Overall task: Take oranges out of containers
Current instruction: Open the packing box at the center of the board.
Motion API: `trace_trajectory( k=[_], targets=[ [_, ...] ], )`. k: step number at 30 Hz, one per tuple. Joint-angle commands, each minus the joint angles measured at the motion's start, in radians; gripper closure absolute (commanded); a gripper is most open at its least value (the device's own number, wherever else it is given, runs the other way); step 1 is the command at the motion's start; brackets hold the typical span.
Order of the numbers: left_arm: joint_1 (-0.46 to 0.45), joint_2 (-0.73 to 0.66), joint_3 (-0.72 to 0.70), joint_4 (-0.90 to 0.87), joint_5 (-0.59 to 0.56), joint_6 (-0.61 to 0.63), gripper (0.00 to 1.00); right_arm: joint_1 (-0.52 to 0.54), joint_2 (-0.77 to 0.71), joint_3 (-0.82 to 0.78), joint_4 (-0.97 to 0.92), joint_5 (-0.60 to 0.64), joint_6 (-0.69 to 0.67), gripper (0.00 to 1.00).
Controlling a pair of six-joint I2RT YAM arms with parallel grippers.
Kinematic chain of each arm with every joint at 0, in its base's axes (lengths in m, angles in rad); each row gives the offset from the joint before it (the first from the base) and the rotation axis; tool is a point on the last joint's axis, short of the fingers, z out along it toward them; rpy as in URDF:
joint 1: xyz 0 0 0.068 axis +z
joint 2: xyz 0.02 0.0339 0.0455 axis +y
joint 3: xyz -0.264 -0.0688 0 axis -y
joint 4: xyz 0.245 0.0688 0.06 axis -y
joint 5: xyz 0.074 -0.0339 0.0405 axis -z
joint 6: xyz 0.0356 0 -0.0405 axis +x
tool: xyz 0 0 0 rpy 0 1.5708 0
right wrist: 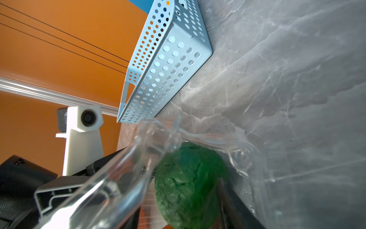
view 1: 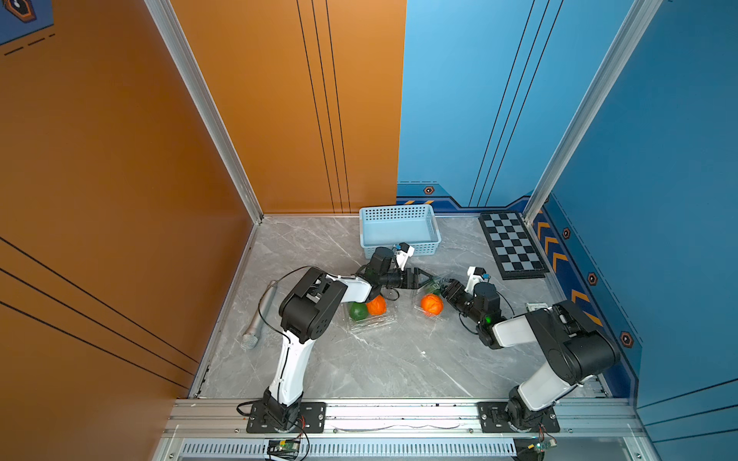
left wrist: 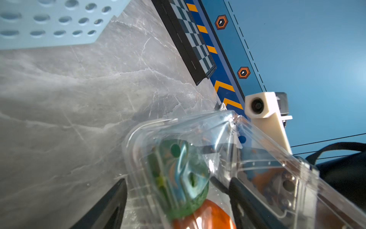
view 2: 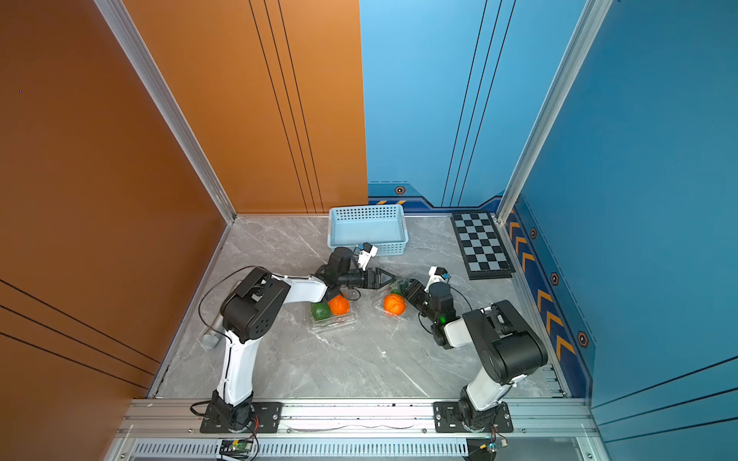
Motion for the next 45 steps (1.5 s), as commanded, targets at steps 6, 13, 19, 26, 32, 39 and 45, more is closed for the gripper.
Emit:
trace_trajectory(
  k=[6, 13, 19, 26, 32, 39, 45],
  targets=[
    [0.024, 0.011, -0.071, 0.05, 0.005, -0.064, 0.19, 0.023, -0.022, 0.003, -0.125, 0.001, -0.006, 0.34],
    [0.039, 0.009, -0.075, 0.064, -0.004, -0.078, 0.02, 0.044, -0.255, 0.154, -0.698, 0.061, -0.219, 0.29],
    [0.05, -0.009, -0.083, 0.073, -0.019, -0.079, 0.02, 0.046, -0.308, 0.292, -1.008, 0.117, -0.357, 0.26],
    [0.072, -0.087, -0.078, 0.077, -0.033, -0.079, 0.02, 0.048, -0.29, 0.348, -1.076, 0.136, -0.42, 0.27],
    [0.084, -0.156, -0.056, 0.077, -0.04, -0.085, 0.02, 0.048, -0.272, 0.371, -1.086, 0.144, -0.453, 0.27],
    [0.124, -0.257, -0.055, 0.075, -0.057, -0.064, 0.02, 0.051, -0.177, 0.445, -1.111, 0.141, -0.483, 0.24],
    [0.213, -0.387, -0.17, -0.092, -0.135, 0.123, 0.01, 0.058, -0.084, 0.481, -1.096, 0.149, -0.492, 0.19]
  ],
)
